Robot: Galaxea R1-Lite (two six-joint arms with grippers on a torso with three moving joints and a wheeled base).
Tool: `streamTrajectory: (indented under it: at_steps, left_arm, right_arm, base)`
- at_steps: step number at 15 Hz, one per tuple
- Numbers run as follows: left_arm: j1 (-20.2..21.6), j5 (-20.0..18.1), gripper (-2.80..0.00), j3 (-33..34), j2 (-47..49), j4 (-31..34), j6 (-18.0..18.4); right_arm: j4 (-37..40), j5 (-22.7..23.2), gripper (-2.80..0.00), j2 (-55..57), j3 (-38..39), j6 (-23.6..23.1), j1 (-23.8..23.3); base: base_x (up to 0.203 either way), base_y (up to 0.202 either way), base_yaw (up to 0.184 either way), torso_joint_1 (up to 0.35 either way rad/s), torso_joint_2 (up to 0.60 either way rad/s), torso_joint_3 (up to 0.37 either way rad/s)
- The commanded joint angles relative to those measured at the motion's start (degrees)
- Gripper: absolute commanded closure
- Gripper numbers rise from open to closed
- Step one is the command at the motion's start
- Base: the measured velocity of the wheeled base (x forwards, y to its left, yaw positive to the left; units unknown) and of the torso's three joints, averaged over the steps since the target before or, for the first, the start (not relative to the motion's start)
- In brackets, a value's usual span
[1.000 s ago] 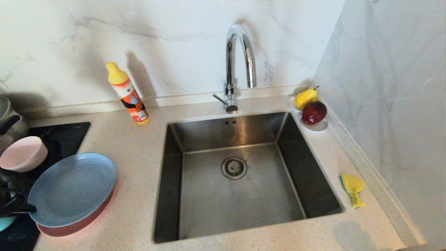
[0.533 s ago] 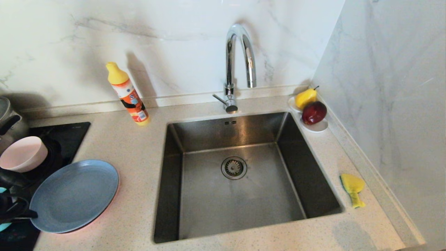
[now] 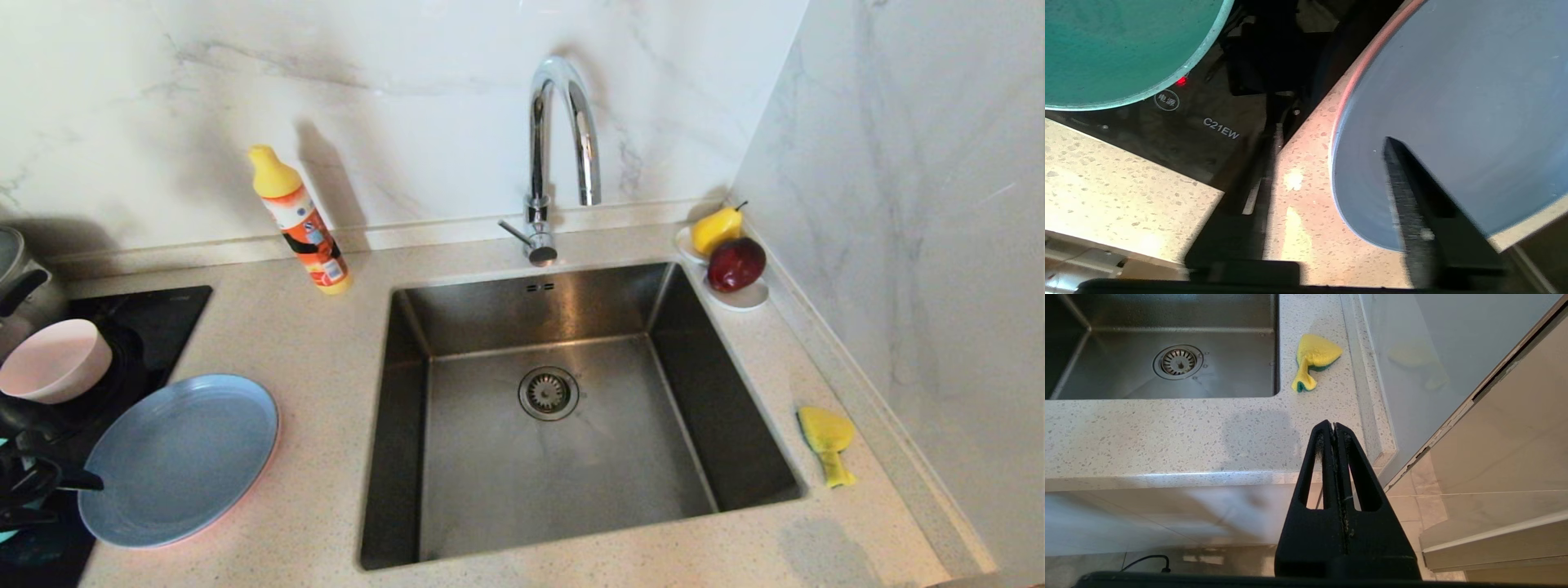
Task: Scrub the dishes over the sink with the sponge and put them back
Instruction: Place the plate on the plate, then place the bowl on the plate
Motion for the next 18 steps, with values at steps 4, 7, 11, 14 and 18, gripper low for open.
streamTrajectory:
  at_steps: [4,7,11,14,18]
  left_arm:
    - [0.0,-1.4,-2.8,-5.1,-2.3,0.9,-3.8]
    - [-0.1,-1.1,0.0,-10.1,-3.8,1.8,-4.3]
    - [-0.1,1.6,0.0,-23.2,-2.0,8.9,-4.1]
    - [-0.1,6.2,0.0,-30.3,3.5,9.7,-2.9]
    - [-0.1,8.4,-2.8,-37.1,10.9,9.5,1.7]
  right_arm:
    - [0.0,0.0,0.0,0.1,0.0,-0.1,0.0]
    - [0.0,0.0,0.0,0.1,0.0,-0.1,0.0]
    - [0.0,0.0,0.0,0.1,0.0,-0.1,0.0]
    - [0.0,0.0,0.0,0.1,0.0,-0.1,0.0]
    - [0.0,0.0,0.0,0.1,0.0,-0.1,0.0]
  base:
    - [0.0,0.0,0.0,0.0,0.0,0.0]
    - [0.0,0.0,0.0,0.0,0.0,0.0]
    - [0.0,0.0,0.0,0.0,0.0,0.0]
    - [0.0,0.0,0.0,0.0,0.0,0.0]
    - [0.0,0.0,0.0,0.0,0.0,0.0]
